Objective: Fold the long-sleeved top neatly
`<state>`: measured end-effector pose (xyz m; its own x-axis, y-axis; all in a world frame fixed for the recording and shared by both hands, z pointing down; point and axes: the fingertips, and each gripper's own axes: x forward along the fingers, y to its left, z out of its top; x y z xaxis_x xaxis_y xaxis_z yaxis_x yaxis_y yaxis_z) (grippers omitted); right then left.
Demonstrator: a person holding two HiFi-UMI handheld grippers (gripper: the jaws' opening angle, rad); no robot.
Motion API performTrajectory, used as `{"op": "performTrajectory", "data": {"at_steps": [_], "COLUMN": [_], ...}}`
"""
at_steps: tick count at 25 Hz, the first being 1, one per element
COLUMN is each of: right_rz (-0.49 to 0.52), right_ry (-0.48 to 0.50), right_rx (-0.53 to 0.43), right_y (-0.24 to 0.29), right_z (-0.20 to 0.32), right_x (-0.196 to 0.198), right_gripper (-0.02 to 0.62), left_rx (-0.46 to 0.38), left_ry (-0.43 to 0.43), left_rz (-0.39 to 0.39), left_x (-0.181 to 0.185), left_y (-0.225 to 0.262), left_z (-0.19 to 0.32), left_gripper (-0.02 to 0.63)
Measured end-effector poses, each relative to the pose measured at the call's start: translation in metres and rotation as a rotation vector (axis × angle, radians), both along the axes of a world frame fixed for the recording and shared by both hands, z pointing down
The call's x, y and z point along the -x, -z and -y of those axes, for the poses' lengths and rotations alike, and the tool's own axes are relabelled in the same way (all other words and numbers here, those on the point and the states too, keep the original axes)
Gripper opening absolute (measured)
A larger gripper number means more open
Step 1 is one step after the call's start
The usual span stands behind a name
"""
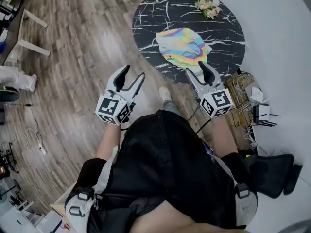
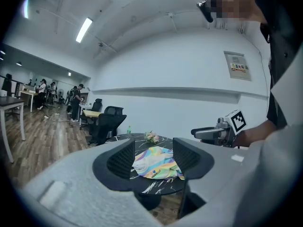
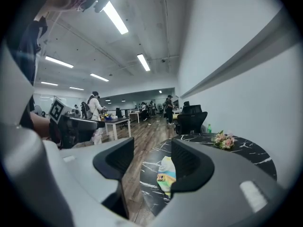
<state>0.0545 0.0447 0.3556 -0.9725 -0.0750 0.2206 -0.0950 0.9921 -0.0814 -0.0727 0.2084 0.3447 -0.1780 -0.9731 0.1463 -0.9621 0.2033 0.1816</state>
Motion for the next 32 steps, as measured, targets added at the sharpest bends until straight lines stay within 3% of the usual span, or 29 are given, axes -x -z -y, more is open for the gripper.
{"op": "performTrajectory", "data": {"at_steps": [7, 15, 32], "right_rz": [-0.151, -0.368, -0.735], "right_ry": [0.147, 0.334, 0.547], "right_rx": [-0.069, -0.225, -0.247], "right_y": [-0.036, -0.096, -0.201], "right_z": [0.037, 0.053, 0.074], "right_x": [0.065, 0.114, 0.156], "right_gripper": [0.242, 0.242, 0.230], "left_rx": [0.012, 0.056, 0.132], "left_ry": [0.027, 0.067, 0.231], "left_rz": [0.013, 0.016, -0.035], "left_x": [0.036, 0.059, 0.091], "left_y": [0.004, -0.005, -0.034], "left_z": [0.038, 0.058, 0.061], "left_gripper": [0.252, 0.247, 0.244]}}
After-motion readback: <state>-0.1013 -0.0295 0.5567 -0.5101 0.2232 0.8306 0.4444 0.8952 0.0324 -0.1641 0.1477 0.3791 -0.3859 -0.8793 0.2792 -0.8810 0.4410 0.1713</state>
